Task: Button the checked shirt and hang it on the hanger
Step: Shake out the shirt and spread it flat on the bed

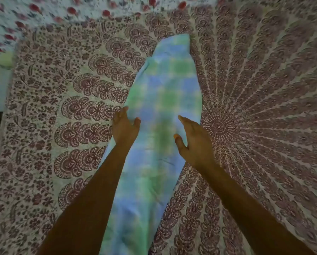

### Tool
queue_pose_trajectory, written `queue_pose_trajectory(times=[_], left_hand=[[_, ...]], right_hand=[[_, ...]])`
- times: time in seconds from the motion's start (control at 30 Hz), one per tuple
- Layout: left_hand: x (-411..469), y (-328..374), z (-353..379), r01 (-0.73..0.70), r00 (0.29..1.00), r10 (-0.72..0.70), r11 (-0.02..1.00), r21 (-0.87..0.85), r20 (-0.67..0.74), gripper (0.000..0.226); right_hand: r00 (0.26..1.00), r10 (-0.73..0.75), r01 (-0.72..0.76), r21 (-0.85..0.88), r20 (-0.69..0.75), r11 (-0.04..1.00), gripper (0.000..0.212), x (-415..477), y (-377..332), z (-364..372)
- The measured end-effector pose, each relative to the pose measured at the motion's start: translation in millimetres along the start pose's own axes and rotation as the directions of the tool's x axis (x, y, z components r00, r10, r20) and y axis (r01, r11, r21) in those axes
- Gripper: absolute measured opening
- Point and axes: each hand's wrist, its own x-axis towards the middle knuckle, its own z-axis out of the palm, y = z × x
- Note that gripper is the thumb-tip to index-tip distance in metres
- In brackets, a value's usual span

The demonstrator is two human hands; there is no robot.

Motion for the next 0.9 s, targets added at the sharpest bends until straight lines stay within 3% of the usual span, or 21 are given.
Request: queue_pose_trajectory(times=[0.07,0.17,0.23,0.3,0.37,0.4,0.43,0.47,0.5,0.53,0.57,0.63,0.7,0.77,0.8,0.83,0.9], left_hand=[[13,-3,5,0.144,0.989,-0.144,0.989,-0.018,0.011,0.062],[31,-4,11,0.212,0.977,-0.212,0.976,-0.047,-0.007,0.047],[35,7,11,0.14,0.988,-0.142,0.989,-0.04,-0.068,0.031],[32,23,9,0.003,0.994,-0.015,0.994,-0.109,-0.106,0.031],[23,38,10,-0.126,0.987,0.108,0.979,-0.161,-0.116,0.037],[15,46,11,-0.187,0.981,0.172,0.964,-0.19,-0.092,0.036],[6,53,13,-0.245,0.969,0.243,0.939,-0.241,-0.038,0.036],[-3,58,18,-0.286,0.949,0.313,0.91,-0.302,0.043,0.038],[-12,61,23,-0.305,0.919,0.369,0.887,-0.348,0.135,0.041],[-21,64,28,-0.316,0.881,0.416,0.871,-0.376,0.223,0.042],[-30,65,34,-0.328,0.839,0.455,0.86,-0.391,0.297,0.042],[-48,65,43,-0.331,0.765,0.506,0.84,-0.431,0.399,0.038],[-61,66,42,-0.323,0.678,0.542,0.826,-0.461,0.496,0.036],[-63,69,37,-0.302,0.608,0.558,0.82,-0.486,0.564,0.036],[-60,70,31,-0.277,0.624,0.559,0.812,-0.514,0.547,0.035],[-53,73,24,-0.25,0.682,0.54,0.806,-0.537,0.493,0.031],[-34,78,17,-0.239,0.846,0.448,0.803,-0.546,0.288,0.024]], right_hand=[[1.0,0.012,-0.012,0.011,0.009,1.0,0.054,12,5,6],[1.0,0.011,-0.011,0.022,-0.008,1.0,0.053,29,14,16],[1.0,0.008,-0.007,0.04,-0.03,0.999,0.051,39,16,19],[0.998,0.026,-0.023,0.058,-0.049,0.998,0.05,48,16,20],[0.981,0.181,-0.158,0.256,-0.069,0.954,0.043,59,11,19],[0.943,0.331,-0.288,0.444,-0.021,0.848,0.035,67,7,16],[0.886,0.458,-0.397,0.635,0.076,0.663,0.027,76,3,11],[0.827,0.536,-0.459,0.758,0.172,0.464,0.02,85,1,6],[0.797,0.558,-0.488,0.791,0.232,0.368,0.019,92,3,1],[0.79,0.55,-0.515,0.78,0.271,0.356,0.024,98,4,-3],[0.799,0.531,-0.535,0.737,0.283,0.413,0.03,101,6,-7],[0.829,0.514,-0.534,0.585,0.221,0.61,0.039,102,13,-9],[0.842,0.528,-0.512,0.471,0.111,0.718,0.043,96,26,-10],[0.811,0.584,-0.505,0.528,0.019,0.683,0.042,87,36,-18],[0.79,0.613,-0.5,0.565,-0.013,0.656,0.037,84,40,-22],[0.775,0.63,-0.49,0.581,-0.051,0.65,0.032,80,45,-27],[0.735,0.664,-0.484,0.577,-0.141,0.658,0.03,71,63,-36]])
